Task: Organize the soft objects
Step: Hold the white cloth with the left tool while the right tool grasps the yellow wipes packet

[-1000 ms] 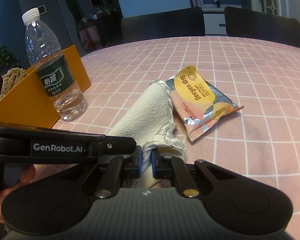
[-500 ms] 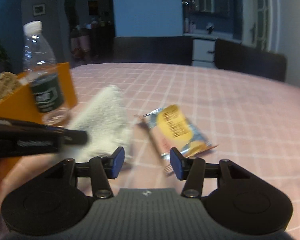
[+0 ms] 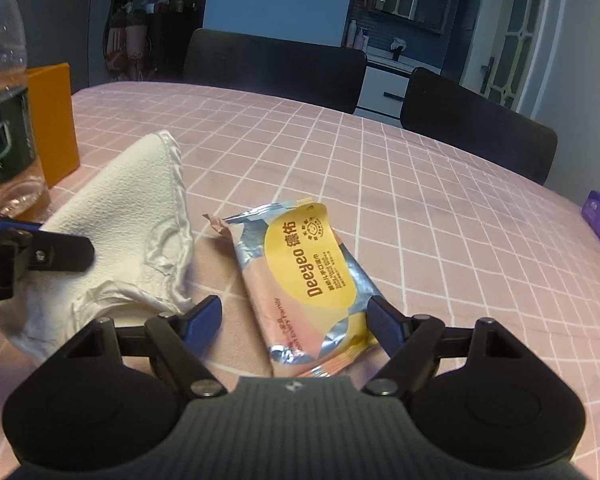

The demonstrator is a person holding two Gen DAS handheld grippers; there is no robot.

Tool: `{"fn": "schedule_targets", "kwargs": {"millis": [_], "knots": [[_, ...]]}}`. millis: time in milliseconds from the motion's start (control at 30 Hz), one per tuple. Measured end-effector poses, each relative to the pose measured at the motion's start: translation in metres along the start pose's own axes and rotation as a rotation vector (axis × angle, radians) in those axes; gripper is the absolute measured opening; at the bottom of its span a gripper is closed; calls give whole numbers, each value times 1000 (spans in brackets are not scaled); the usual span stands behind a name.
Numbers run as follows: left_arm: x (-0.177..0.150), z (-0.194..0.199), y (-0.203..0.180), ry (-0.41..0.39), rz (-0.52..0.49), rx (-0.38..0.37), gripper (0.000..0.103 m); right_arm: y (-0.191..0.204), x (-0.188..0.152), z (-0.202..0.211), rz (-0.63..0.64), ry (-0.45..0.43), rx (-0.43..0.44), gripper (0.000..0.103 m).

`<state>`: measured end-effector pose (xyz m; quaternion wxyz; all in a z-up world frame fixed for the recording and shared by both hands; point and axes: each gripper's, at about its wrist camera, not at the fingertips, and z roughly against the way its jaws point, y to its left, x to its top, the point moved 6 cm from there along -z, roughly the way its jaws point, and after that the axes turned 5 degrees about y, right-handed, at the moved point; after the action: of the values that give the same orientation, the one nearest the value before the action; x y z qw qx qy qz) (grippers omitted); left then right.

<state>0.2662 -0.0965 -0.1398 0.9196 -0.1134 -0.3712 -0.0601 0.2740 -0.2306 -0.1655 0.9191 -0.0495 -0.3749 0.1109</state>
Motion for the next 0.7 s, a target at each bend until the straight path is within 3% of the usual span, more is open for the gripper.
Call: {"fn": "schedule_targets", "kwargs": {"millis": [433,500,700], "knots": [[-6,3,-2,7,-31,-17,17,6,2,1,71,-39,-64,40],[-6,4,-3,11,-29,-24,17,11,4,8,85,-55,-63,19],[-11,19,-1,-6,-32,-26,17,6,7,22,22,-63,-62,11]]}}
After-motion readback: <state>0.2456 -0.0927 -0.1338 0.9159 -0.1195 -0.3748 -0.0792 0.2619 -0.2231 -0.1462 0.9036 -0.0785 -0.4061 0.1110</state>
